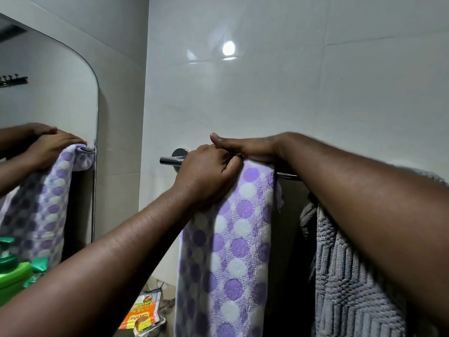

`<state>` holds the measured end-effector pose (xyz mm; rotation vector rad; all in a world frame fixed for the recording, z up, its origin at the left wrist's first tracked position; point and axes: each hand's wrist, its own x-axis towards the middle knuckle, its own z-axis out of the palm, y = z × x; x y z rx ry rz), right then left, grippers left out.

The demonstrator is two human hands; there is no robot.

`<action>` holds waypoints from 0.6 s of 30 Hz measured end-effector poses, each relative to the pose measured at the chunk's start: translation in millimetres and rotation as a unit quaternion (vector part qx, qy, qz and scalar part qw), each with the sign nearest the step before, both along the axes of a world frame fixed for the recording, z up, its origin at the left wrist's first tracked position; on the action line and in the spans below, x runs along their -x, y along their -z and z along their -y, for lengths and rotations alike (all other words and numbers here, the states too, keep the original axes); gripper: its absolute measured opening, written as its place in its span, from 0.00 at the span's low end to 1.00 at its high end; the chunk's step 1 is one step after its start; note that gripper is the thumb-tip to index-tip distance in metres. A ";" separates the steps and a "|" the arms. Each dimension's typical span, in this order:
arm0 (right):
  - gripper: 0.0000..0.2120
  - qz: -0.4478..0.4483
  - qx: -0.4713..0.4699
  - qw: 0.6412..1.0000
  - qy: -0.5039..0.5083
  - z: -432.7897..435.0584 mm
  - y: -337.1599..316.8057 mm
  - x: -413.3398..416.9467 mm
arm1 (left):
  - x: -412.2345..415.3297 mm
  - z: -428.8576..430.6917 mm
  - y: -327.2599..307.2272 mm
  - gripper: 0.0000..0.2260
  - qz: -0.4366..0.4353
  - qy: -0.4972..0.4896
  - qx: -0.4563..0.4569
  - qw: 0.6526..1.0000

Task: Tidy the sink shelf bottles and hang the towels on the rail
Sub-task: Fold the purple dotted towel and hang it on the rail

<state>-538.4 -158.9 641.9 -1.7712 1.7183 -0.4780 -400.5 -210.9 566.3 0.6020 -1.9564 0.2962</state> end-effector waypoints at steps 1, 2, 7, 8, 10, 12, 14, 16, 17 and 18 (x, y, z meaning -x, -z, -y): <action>0.40 0.009 -0.002 1.000 -0.006 2.3 -0.5 1.7 | -0.5 0.1 -1.3 0.19 0.004 0.005 -0.011 1.000; 0.40 0.017 -0.005 1.000 -0.008 4.4 -0.5 3.2 | -0.6 0.8 -2.4 0.18 0.008 0.010 -0.023 1.000; 0.35 0.046 -0.020 0.999 -0.019 12.7 2.4 10.3 | 1.9 6.9 15.7 0.22 -0.074 0.025 -0.032 0.996; 0.30 0.049 -0.030 0.998 -0.024 12.8 2.4 11.6 | 1.5 8.3 25.6 0.25 -0.112 0.021 -0.042 0.993; 0.26 0.052 -0.054 0.997 -0.029 11.9 1.2 14.0 | 0.7 7.4 47.0 0.32 -0.197 0.018 -0.080 0.977; 0.26 0.058 -0.064 0.996 -0.023 12.1 -0.7 13.6 | 2.6 3.2 65.2 0.34 -0.294 0.043 -0.131 0.946; 0.24 0.075 -0.060 0.995 -0.013 13.5 -1.7 10.9 | 5.2 -3.1 74.7 0.34 -0.369 0.112 -0.241 0.890; 0.22 0.084 -0.059 0.995 -0.005 14.1 -1.4 9.6 | 4.2 -6.5 74.6 0.33 -0.400 0.190 -0.355 0.823; 0.21 0.084 -0.061 0.995 -0.002 14.1 -1.3 9.4 | 1.5 -5.2 73.3 0.33 -0.399 0.216 -0.382 0.805; 0.20 0.082 -0.064 0.995 0.001 13.9 -1.4 9.6 | -2.0 -2.8 72.4 0.32 -0.391 0.245 -0.395 0.794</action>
